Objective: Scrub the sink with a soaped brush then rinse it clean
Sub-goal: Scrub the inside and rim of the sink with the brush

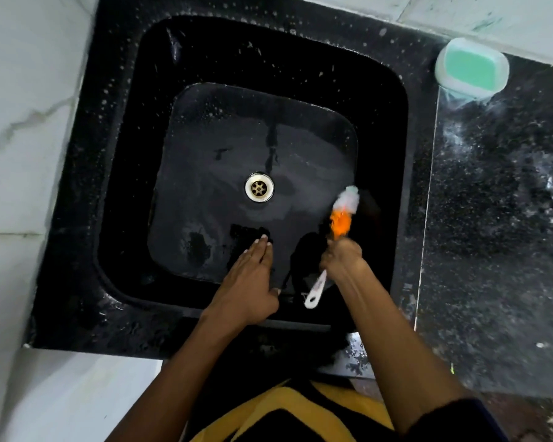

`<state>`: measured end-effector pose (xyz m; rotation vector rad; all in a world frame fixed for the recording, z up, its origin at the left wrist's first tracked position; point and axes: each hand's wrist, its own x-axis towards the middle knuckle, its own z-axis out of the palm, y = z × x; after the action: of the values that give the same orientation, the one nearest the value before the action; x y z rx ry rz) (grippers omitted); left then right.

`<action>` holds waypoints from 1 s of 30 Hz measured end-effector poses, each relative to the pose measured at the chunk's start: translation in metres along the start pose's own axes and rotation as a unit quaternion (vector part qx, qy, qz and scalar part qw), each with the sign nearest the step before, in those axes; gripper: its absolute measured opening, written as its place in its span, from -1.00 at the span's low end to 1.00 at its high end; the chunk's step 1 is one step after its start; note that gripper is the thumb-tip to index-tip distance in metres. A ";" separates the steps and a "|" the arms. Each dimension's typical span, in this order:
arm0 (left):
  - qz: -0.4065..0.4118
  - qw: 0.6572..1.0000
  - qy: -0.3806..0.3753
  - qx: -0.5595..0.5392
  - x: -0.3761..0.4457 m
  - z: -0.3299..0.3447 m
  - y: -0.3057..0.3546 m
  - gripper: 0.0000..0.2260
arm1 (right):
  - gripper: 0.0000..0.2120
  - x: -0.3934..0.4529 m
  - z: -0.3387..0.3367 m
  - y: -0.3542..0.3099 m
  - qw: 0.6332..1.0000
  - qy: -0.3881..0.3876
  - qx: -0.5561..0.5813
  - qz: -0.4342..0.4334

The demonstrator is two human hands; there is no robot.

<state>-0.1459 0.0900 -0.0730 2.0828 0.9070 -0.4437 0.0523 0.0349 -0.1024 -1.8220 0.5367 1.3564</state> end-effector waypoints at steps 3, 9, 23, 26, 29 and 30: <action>0.004 1.000 -0.004 0.002 0.000 0.002 -0.002 -0.16 | -0.66 -0.019 -0.015 0.018 0.992 0.037 0.090 0.076; 0.010 1.000 -0.007 0.006 0.000 0.002 -0.002 -0.15 | -0.64 -0.046 -0.024 0.029 0.981 0.053 0.127 0.138; 0.010 1.000 0.020 -0.006 -0.003 -0.003 0.000 -0.20 | -0.66 0.039 0.056 -0.095 0.867 0.222 -0.394 -0.211; 0.005 1.000 0.022 -0.008 -0.004 -0.002 0.000 -0.20 | -0.62 0.048 0.083 -0.136 0.791 0.203 -0.502 -0.285; -0.004 1.000 0.023 -0.014 -0.004 -0.004 0.001 -0.20 | -0.62 0.050 0.112 -0.173 0.680 0.165 -0.612 -0.368; -0.006 1.000 0.025 -0.015 -0.004 -0.005 0.002 -0.20 | -0.63 0.050 0.121 -0.180 0.654 0.147 -0.633 -0.388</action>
<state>-0.1476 0.0910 -0.0668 2.0692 0.9507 -0.3835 0.1274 0.2447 -0.1028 -2.7974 -1.3399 0.7160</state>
